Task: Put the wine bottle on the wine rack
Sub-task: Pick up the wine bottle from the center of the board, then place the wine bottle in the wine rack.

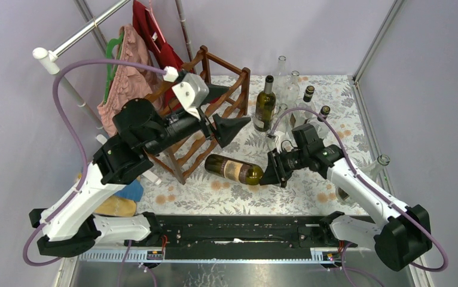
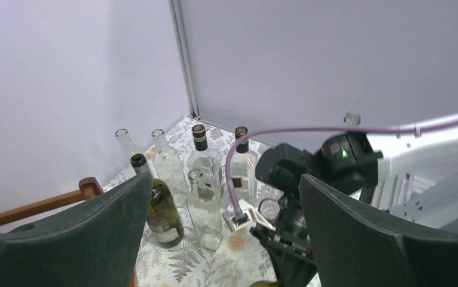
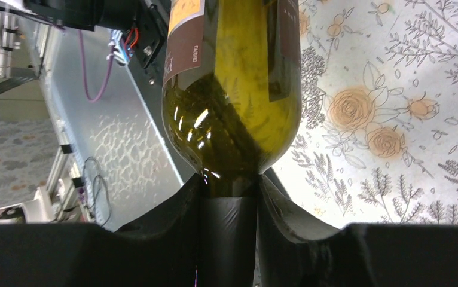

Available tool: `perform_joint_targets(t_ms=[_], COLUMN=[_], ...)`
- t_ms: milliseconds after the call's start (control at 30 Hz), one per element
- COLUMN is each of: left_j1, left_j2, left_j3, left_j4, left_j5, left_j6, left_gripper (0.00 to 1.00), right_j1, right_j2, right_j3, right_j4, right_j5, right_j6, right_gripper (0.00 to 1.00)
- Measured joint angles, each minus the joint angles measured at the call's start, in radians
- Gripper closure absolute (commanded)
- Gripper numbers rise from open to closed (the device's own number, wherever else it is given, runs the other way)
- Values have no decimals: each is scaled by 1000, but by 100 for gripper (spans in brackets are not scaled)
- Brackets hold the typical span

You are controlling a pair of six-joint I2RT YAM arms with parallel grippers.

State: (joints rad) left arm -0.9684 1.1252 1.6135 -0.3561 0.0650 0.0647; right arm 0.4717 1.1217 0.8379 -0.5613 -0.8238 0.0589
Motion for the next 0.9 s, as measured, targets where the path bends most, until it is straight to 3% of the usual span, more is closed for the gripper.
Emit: perform_joint_targets(t_ms=[300, 900], left_j1=[69, 74], left_j2=[1, -74], left_j3=[5, -63], left_j4=[15, 40], left_j5=[-32, -47], left_j6=[-143, -168], left_gripper=[2, 2], right_j1=[156, 331], right_j2=[-2, 95], right_j3=[-85, -182], right_j4=[206, 523], right_j5=[171, 311], right_j6=[81, 155], right_gripper=[100, 100])
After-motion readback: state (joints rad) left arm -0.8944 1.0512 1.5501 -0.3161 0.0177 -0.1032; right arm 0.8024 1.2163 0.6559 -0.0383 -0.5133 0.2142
